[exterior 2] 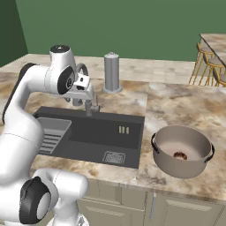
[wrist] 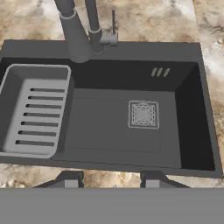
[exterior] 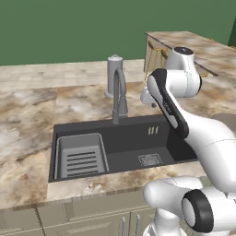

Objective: Dump the mushroom from the pot into the sink. Then turn on the water and wash the mushroom. Then turn off the water and put the mushroom back in the pot.

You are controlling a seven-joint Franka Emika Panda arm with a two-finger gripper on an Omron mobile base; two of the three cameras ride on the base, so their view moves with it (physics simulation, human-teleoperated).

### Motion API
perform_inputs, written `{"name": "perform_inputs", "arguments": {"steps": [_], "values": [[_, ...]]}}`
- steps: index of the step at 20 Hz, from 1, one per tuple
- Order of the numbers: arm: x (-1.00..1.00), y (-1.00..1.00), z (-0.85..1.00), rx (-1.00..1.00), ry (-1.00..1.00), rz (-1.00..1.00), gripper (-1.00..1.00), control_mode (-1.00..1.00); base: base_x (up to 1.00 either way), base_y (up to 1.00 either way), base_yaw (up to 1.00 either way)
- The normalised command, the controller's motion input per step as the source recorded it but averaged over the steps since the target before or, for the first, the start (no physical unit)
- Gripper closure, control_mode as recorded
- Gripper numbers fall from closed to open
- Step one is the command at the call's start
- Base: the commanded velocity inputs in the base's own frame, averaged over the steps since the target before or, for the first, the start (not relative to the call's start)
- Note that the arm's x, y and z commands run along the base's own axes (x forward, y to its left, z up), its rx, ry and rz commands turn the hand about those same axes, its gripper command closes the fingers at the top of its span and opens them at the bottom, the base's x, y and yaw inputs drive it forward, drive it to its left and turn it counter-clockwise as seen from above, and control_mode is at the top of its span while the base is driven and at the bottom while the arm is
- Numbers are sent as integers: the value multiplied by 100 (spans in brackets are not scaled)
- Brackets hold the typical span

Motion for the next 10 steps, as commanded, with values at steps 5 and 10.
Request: {"name": "perform_inputs", "arguments": {"steps": [5,10], "values": [[-4,-5,0,1,0,-8,-100,-100,0,0,0],[-8,-19,-2,3,0,-20,-100,-100,0,0,0]]}}
